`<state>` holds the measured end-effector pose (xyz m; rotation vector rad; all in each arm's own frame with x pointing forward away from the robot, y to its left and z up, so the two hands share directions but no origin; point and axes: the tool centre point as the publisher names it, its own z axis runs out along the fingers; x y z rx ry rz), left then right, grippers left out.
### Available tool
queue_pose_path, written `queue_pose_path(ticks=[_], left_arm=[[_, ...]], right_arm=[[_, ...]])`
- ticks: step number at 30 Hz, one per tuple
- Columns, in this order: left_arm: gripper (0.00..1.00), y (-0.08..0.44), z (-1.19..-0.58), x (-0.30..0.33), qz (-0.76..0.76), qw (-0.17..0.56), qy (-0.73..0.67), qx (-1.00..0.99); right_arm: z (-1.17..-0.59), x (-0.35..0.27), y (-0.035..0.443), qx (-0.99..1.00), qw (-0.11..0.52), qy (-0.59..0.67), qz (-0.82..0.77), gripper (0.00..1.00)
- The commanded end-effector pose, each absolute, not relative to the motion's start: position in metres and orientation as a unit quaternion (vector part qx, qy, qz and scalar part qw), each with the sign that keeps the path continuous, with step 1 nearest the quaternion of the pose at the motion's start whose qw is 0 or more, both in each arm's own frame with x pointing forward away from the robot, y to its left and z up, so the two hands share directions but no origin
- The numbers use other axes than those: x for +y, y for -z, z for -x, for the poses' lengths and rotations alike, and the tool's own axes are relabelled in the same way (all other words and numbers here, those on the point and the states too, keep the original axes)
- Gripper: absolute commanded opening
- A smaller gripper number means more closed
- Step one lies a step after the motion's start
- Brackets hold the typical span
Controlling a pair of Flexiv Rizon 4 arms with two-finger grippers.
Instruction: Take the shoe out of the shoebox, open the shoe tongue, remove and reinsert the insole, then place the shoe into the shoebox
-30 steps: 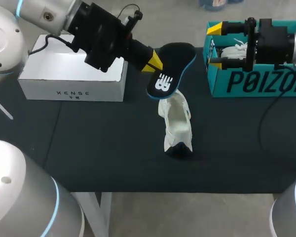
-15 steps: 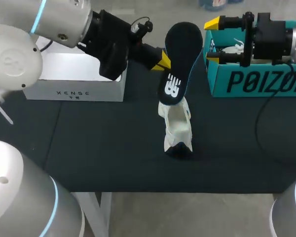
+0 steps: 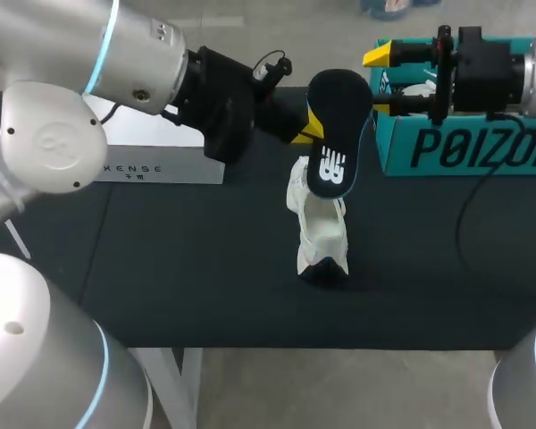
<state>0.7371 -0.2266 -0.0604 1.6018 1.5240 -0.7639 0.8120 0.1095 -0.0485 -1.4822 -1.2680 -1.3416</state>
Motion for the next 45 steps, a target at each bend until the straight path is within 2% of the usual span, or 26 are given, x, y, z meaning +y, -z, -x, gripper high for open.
queue_pose_path(ticks=[1, 7, 11, 16, 18, 21, 22, 24, 27, 30, 39, 45], left_arm=[[0.0, 0.057, -0.745, -0.236, -0.636, 0.389, 0.297, 0.597], [0.0, 0.057, -0.747, -0.239, -0.643, 0.386, 0.293, 0.594], [0.0, 0.057, -0.749, -0.238, -0.642, 0.386, 0.292, 0.595], [0.0, 0.053, -0.751, -0.242, -0.641, 0.392, 0.291, 0.593], [0.0, 0.052, -0.75, -0.245, -0.64, 0.392, 0.293, 0.592], [0.0, 0.052, -0.749, -0.246, -0.644, 0.379, 0.296, 0.595], [0.28, 0.053, -0.747, -0.246, -0.646, 0.369, 0.297, 0.599], [1.0, 0.054, -0.745, -0.242, -0.655, 0.356, 0.295, 0.598], [1.0, 0.055, -0.744, -0.234, -0.655, 0.312, 0.298, 0.621], [1.0, 0.058, -0.742, -0.219, -0.706, 0.209, 0.264, 0.623], [1.0, 0.043, -0.755, -0.209, -0.729, 0.077, 0.171, 0.659], [1.0, 0.033, -0.765, -0.221, -0.741, 0.058, 0.134, 0.655]], right_arm=[[-0.808, 0.112, 0.054, -0.497, 0.386, 0.518, 0.579, 0.45], [-0.802, 0.116, 0.056, -0.503, 0.397, 0.509, 0.575, 0.42], [-0.799, 0.115, 0.056, -0.506, 0.399, 0.506, 0.574, 0.27], [-0.796, 0.119, 0.06, -0.509, 0.407, 0.498, 0.572, 0.17], [-0.796, 0.12, 0.062, -0.509, 0.408, 0.497, 0.572, 0.0], [-0.797, 0.121, 0.064, -0.51, 0.407, 0.496, 0.573, 0.0], [-0.797, 0.12, 0.065, -0.511, 0.406, 0.496, 0.573, 0.0], [-0.798, 0.119, 0.068, -0.511, 0.402, 0.496, 0.575, 0.0], [-0.8, 0.117, 0.073, -0.519, 0.389, 0.493, 0.58, 0.0], [-0.802, 0.116, 0.08, -0.529, 0.377, 0.487, 0.584, 0.0], [-0.805, 0.122, 0.103, -0.57, 0.352, 0.456, 0.586, 0.0], [-0.805, 0.127, 0.113, -0.561, 0.364, 0.455, 0.588, 0.0]])
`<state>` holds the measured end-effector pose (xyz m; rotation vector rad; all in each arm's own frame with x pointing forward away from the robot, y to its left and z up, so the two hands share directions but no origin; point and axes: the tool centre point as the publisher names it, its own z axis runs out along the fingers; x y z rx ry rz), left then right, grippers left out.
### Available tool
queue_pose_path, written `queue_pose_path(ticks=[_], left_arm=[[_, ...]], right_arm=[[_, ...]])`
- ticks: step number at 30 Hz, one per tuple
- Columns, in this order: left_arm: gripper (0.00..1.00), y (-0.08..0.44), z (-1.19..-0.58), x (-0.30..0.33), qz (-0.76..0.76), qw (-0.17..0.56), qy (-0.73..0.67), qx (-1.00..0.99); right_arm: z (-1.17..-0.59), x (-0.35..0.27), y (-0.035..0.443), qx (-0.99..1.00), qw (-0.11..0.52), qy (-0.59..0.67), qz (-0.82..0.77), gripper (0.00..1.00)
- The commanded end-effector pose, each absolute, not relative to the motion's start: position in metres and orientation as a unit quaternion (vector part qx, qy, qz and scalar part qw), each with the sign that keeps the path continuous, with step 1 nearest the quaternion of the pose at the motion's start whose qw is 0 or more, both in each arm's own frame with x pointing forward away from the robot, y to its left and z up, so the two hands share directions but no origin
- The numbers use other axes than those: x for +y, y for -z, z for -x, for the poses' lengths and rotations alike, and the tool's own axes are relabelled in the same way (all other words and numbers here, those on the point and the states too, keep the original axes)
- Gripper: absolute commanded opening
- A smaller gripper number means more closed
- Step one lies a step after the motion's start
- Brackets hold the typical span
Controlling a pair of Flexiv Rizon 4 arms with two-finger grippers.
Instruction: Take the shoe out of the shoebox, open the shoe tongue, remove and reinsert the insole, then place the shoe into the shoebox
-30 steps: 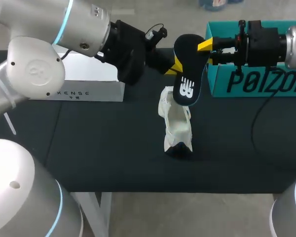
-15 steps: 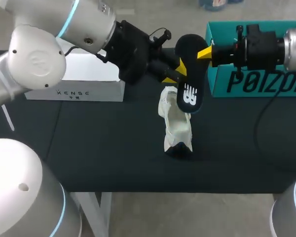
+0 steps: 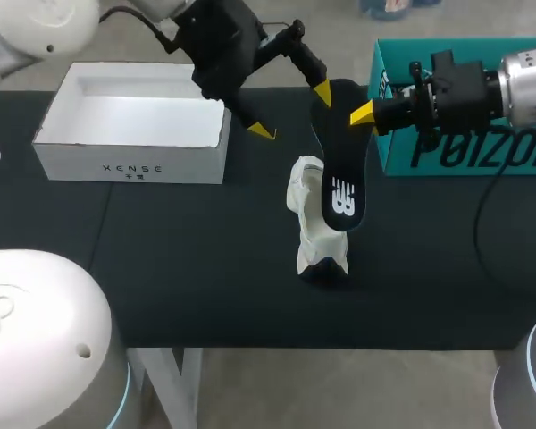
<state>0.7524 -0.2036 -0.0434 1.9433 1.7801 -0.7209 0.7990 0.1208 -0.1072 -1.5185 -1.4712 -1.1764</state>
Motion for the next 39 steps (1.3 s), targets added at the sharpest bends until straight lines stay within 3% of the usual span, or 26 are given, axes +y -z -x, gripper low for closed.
queue_pose_path(ticks=[1, 15, 26, 39], left_arm=[[1.0, 0.031, -0.766, -0.223, -0.744, 0.061, 0.133, 0.652], [1.0, 0.018, -0.785, -0.228, -0.767, 0.03, 0.089, 0.635], [1.0, 0.015, -0.797, -0.227, -0.759, 0.079, 0.06, 0.643], [1.0, 0.012, -0.797, -0.228, -0.767, 0.076, 0.065, 0.634]], right_arm=[[-0.805, 0.128, 0.115, -0.554, 0.372, 0.458, 0.587, 0.0], [-0.808, 0.139, 0.106, -0.54, 0.383, 0.49, 0.568, 0.0], [-0.811, 0.139, 0.1, -0.515, 0.384, 0.503, 0.578, 0.0], [-0.807, 0.139, 0.1, -0.518, 0.396, 0.493, 0.576, 0.0]])
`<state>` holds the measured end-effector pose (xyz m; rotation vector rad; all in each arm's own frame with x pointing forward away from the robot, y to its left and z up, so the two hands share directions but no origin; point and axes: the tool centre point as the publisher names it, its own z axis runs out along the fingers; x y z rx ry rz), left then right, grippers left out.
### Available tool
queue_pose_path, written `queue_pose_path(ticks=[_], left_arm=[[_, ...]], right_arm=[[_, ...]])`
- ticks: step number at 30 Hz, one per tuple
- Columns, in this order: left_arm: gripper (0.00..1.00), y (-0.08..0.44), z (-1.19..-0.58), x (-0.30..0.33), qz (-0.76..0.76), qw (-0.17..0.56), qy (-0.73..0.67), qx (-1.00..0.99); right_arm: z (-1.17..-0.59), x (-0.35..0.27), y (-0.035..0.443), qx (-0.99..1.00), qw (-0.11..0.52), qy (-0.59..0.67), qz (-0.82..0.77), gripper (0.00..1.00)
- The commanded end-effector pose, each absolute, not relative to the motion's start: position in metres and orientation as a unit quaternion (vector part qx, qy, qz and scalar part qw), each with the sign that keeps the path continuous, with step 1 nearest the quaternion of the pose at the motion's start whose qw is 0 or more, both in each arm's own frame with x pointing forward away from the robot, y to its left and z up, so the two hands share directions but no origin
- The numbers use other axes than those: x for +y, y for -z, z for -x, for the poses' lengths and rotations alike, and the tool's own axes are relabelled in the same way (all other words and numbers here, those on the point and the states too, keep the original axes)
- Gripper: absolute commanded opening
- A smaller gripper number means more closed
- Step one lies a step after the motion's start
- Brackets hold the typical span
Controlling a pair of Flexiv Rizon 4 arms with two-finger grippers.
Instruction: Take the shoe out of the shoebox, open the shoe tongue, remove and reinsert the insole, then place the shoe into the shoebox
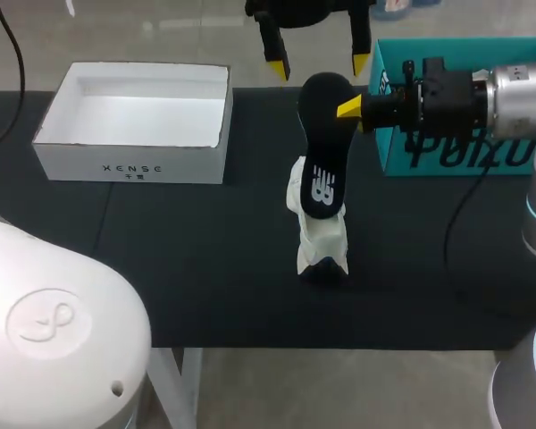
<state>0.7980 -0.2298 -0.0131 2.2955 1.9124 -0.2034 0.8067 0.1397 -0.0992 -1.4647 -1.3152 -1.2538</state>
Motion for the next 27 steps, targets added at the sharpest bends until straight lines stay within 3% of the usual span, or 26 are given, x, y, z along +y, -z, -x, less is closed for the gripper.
queue_pose_path(ticks=[1, 20, 25, 27], left_arm=[[1.0, 0.0119, -0.797, -0.2286, -0.769, 0.076, 0.062, 0.631], [1.0, 0.0097, -0.7959, -0.228, -0.766, 0.08, 0.064, 0.635], [1.0, 0.0102, -0.7954, -0.2278, -0.746, 0.132, 0.114, 0.642], [1.0, 0.0106, -0.7963, -0.2276, -0.714, 0.188, 0.165, 0.654]], right_arm=[[-0.8063, 0.1393, 0.1008, -0.518, 0.397, 0.493, 0.576, 0.0], [-0.8044, 0.1397, 0.1008, -0.515, 0.401, 0.495, 0.574, 0.0], [-0.8031, 0.1366, 0.1, -0.514, 0.4, 0.495, 0.575, 0.0], [-0.8029, 0.1347, 0.0991, -0.514, 0.4, 0.495, 0.576, 0.0]])
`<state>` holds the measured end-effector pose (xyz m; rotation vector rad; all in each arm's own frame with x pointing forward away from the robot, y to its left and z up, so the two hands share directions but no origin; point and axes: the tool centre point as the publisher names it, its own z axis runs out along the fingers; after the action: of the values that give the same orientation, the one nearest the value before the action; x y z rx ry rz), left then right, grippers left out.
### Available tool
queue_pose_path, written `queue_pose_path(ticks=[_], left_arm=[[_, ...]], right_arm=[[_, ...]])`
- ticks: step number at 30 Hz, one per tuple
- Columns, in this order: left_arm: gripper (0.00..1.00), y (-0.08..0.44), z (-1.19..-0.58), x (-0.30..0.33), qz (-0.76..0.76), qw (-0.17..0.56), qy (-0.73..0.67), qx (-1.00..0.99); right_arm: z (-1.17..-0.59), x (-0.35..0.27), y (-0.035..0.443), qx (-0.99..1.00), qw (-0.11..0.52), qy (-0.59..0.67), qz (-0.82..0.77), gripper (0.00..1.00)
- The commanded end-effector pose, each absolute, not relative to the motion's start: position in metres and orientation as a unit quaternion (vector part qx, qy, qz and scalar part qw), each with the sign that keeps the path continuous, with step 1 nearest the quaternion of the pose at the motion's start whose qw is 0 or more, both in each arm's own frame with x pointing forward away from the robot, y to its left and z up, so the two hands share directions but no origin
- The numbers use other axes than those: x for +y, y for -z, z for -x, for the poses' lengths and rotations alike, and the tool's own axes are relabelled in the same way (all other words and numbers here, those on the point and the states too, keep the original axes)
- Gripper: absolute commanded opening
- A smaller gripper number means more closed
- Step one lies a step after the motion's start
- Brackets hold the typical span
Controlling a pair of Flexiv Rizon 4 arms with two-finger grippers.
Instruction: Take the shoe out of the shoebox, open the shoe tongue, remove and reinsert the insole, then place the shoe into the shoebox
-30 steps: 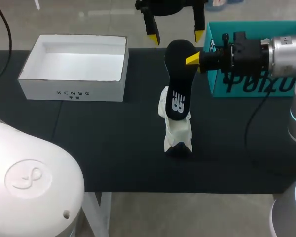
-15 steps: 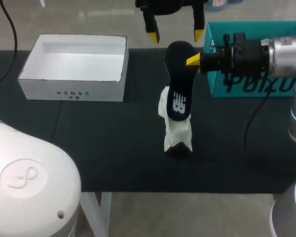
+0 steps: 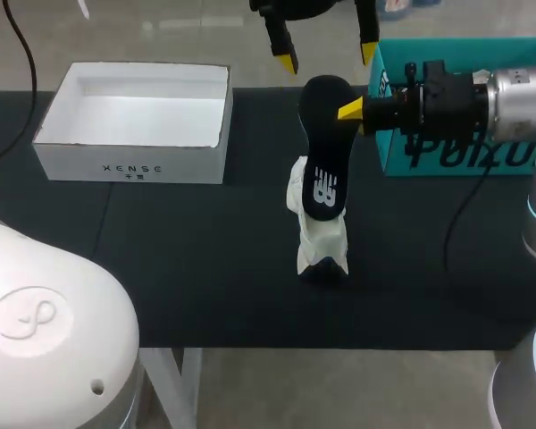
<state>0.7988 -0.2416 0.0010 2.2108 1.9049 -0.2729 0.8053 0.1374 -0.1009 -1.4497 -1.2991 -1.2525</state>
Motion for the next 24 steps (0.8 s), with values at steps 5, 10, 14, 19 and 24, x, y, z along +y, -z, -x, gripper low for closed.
queue_pose_path(ticks=[5, 10, 14, 19, 24], left_arm=[[1.0, 0.011, -0.8, -0.22, -0.673, 0.306, 0.234, 0.632], [1.0, 0.008, -0.794, -0.21, -0.639, 0.382, 0.286, 0.604], [1.0, 0.009, -0.792, -0.201, -0.638, 0.4, 0.297, 0.587], [1.0, 0.01, -0.789, -0.195, -0.645, 0.429, 0.291, 0.561], [1.0, 0.012, -0.788, -0.198, -0.638, 0.466, 0.293, 0.539]], right_arm=[[-0.803, 0.129, 0.098, -0.514, 0.395, 0.494, 0.579, 0.0], [-0.804, 0.124, 0.097, -0.513, 0.393, 0.494, 0.582, 0.0], [-0.804, 0.121, 0.093, -0.512, 0.393, 0.496, 0.582, 0.0], [-0.801, 0.117, 0.078, -0.482, 0.431, 0.511, 0.567, 0.0], [-0.796, 0.116, 0.061, -0.475, 0.455, 0.514, 0.551, 0.0]])
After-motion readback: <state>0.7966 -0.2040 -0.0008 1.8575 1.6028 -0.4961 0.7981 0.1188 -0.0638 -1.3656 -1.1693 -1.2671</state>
